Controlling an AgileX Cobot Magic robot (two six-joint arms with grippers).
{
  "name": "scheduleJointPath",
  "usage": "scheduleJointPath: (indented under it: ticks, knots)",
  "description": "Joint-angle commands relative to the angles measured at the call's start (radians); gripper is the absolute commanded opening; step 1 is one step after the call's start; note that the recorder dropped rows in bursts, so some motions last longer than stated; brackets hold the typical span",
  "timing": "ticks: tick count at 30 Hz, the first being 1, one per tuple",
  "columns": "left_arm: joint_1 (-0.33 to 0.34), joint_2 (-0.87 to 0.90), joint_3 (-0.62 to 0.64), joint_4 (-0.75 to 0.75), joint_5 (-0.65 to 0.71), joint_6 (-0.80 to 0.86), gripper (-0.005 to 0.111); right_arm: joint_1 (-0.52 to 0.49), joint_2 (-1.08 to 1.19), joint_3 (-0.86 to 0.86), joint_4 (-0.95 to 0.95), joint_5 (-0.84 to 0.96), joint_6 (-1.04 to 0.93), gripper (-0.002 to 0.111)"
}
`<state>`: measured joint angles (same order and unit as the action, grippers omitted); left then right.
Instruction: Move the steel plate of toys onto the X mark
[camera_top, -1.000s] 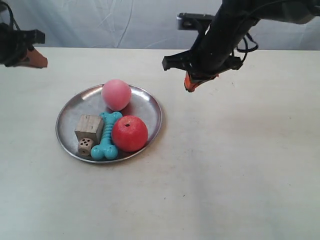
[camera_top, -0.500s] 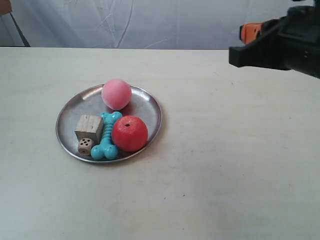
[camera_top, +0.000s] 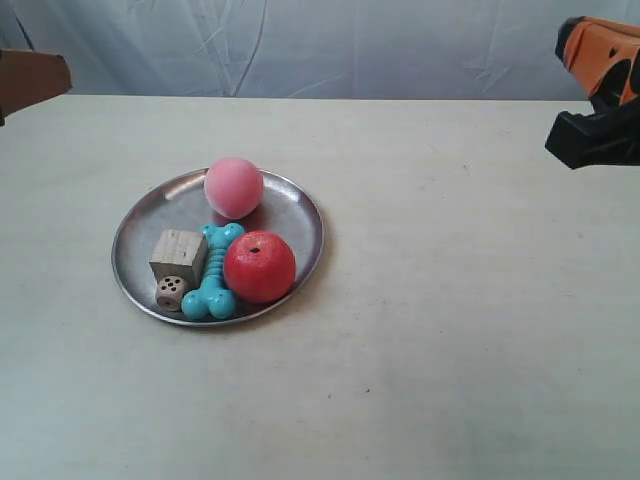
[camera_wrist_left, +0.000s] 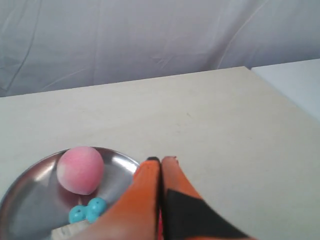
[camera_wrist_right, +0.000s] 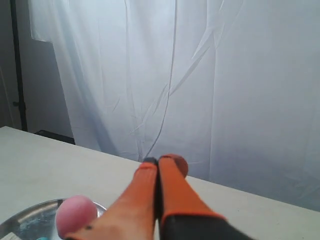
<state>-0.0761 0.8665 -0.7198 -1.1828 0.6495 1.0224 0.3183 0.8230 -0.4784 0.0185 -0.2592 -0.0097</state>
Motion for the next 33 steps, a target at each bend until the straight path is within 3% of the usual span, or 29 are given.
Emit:
scheduleJointPath:
  ticks: [1,6,12,15,18,22,24,33]
  knots:
    - [-0.050,-0.033,0.003,-0.044,0.006,0.001,0.000,0.003,-0.007,0.005,-0.006,-0.010,-0.005,0.000]
    - [-0.066,-0.062,0.003,-0.051,0.026,-0.017,0.000,-0.011,-0.174,0.005,-0.006,0.101,-0.005,0.000]
    - [-0.066,-0.099,0.003,-0.049,0.047,-0.055,0.000,-0.158,-0.496,0.008,-0.006,0.119,-0.005,0.000]
    - [-0.066,-0.112,0.003,-0.058,0.047,-0.057,0.000,-0.257,-0.605,0.062,-0.006,-0.033,-0.005,0.000]
    - [-0.066,-0.124,0.003,-0.058,0.018,-0.070,0.000,-0.323,-0.670,0.172,-0.006,-0.332,-0.005,0.000]
    - [-0.066,-0.137,0.003,-0.056,-0.022,-0.083,0.000,-0.333,-0.678,0.333,-0.004,-0.752,-0.005,0.000]
    - [-0.066,-0.142,0.003,-0.051,-0.035,-0.083,0.000,-0.333,-0.678,0.390,-0.004,-0.876,-0.005,0.000]
    - [-0.066,-0.146,0.003,-0.051,-0.042,-0.102,0.000,-0.333,-0.678,0.437,-0.004,-0.936,-0.005,0.000]
